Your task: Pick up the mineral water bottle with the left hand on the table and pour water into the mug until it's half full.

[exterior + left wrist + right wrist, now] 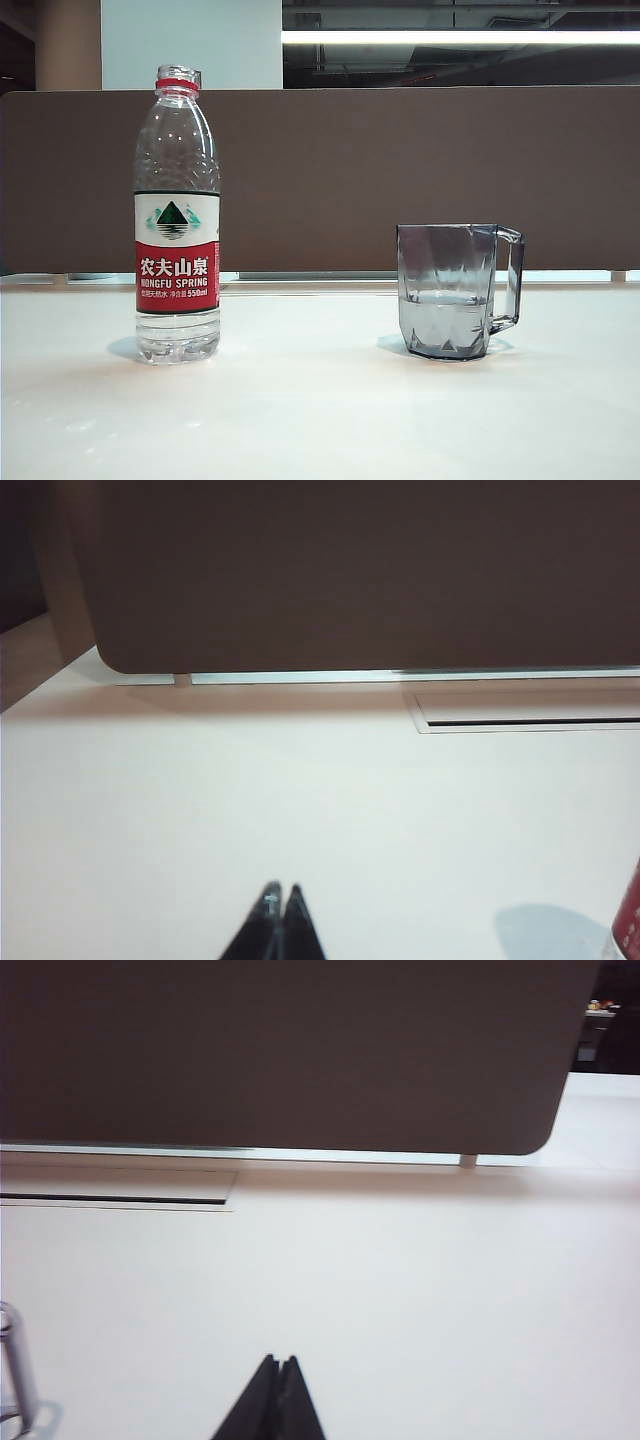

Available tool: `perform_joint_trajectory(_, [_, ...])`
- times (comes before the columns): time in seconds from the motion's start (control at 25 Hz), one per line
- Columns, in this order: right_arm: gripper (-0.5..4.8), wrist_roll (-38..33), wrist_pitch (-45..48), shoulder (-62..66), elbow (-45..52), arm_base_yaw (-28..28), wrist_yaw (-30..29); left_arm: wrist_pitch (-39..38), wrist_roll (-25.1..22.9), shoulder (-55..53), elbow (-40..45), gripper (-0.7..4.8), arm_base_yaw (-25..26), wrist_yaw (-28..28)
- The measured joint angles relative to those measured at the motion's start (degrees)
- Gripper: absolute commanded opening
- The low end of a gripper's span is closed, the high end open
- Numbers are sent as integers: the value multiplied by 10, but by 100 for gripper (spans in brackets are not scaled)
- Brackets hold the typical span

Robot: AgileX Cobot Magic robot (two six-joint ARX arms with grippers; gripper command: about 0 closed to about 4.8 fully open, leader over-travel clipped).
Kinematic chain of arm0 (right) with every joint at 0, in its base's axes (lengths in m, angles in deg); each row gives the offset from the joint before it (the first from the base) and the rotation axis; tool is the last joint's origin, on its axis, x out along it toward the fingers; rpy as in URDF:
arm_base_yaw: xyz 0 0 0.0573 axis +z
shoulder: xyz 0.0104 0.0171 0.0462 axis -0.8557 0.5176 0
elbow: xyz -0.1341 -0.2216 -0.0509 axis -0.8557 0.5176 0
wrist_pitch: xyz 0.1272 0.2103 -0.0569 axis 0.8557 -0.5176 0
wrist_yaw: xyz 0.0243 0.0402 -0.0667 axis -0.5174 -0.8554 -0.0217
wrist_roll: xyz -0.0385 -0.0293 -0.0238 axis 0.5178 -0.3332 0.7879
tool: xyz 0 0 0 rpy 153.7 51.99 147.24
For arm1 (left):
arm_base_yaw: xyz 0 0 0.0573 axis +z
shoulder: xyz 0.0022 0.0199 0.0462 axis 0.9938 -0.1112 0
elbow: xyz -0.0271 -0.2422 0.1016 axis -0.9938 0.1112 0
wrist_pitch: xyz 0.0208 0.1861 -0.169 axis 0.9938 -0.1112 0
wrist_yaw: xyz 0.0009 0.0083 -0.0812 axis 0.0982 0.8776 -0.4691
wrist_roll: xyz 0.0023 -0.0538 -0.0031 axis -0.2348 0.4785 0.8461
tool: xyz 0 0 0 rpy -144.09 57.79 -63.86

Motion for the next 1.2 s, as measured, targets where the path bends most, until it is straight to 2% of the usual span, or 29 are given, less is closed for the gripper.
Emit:
perform_joint_trajectory(0.24, [-1, 0, 58, -1, 13, -3, 0, -1, 0, 0, 0, -5, 0, 0])
perform_joint_trajectory(0.6, [-1, 0, 33, -1, 13, -2, -22, -1, 0, 0, 0, -5, 0, 0])
perform_joint_trajectory(1.2, [-1, -45, 31, -1, 13, -4, 2, -1, 0, 0, 0, -5, 0, 0])
